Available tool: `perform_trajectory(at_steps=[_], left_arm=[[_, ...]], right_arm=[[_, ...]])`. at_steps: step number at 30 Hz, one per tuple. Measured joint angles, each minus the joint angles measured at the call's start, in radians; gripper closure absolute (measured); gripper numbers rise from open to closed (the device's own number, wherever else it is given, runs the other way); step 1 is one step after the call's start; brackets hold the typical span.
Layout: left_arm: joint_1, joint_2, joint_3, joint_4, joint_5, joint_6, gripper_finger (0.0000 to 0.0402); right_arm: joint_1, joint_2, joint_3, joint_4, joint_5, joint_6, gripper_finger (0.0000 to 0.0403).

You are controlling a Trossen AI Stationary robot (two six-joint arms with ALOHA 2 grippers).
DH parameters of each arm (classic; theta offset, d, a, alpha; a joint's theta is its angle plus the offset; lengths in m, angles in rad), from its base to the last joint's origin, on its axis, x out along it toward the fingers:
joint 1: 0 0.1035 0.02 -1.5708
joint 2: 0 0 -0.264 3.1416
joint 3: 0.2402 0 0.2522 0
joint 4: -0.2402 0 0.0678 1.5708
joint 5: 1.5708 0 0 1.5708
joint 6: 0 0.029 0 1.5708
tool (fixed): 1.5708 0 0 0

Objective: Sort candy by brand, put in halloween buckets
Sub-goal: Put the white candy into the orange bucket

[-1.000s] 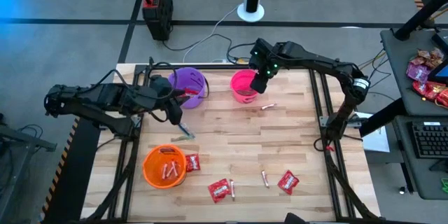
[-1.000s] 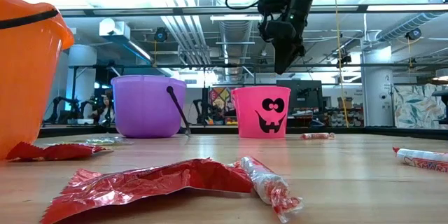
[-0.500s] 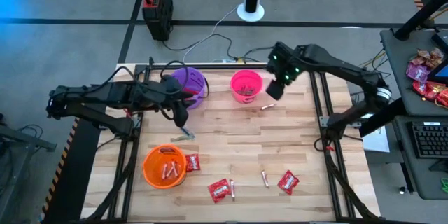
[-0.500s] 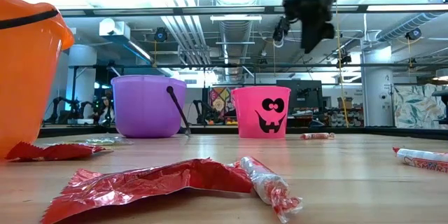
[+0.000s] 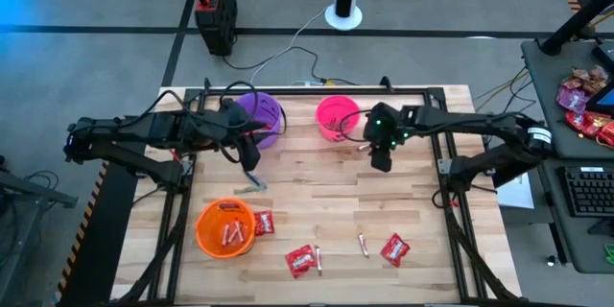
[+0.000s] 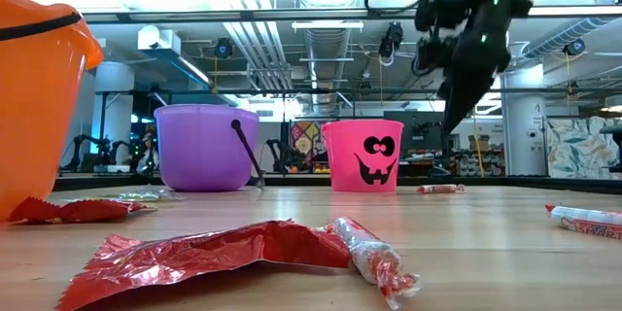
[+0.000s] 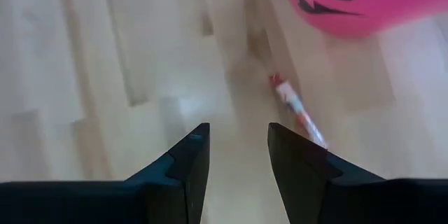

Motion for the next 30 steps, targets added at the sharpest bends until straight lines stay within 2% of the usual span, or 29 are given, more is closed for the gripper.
perform_trajectory(at_steps=[3,9,14,20,24,27,30], left_arm=[[0.000,0.000,0.000,-0.001,0.000,-0.001,0.0290],[0.000,0.000,0.000,-0.001,-0.003,-0.002,0.0290],[0.000,0.000,0.000,-0.001,-0.026,-0.004,0.0290],[0.000,0.000,0.000,0.003,-0.027,-0.005,0.0290],[0.000,0.000,0.000,0.006,-0.028,-0.009,0.0290],[0.000,0.000,0.000,0.006,-0.037,-0.008,0.0290],[0.000,0.000,0.000,0.006,-0.053,-0.008,0.0290]], right_arm=[[-0.005,0.037,-0.047,0.103,0.030,-0.004,0.0266],[-0.013,0.160,-0.062,0.118,0.195,-0.062,0.0266],[-0.045,0.251,-0.058,0.147,0.239,-0.073,0.0266],[-0.089,0.292,-0.053,0.164,0.222,-0.106,0.0266],[-0.120,0.280,-0.060,0.162,0.135,-0.113,0.0271],[-0.125,0.278,-0.066,0.144,0.107,-0.064,0.0296],[-0.127,0.282,-0.085,0.152,0.069,-0.035,0.0343]])
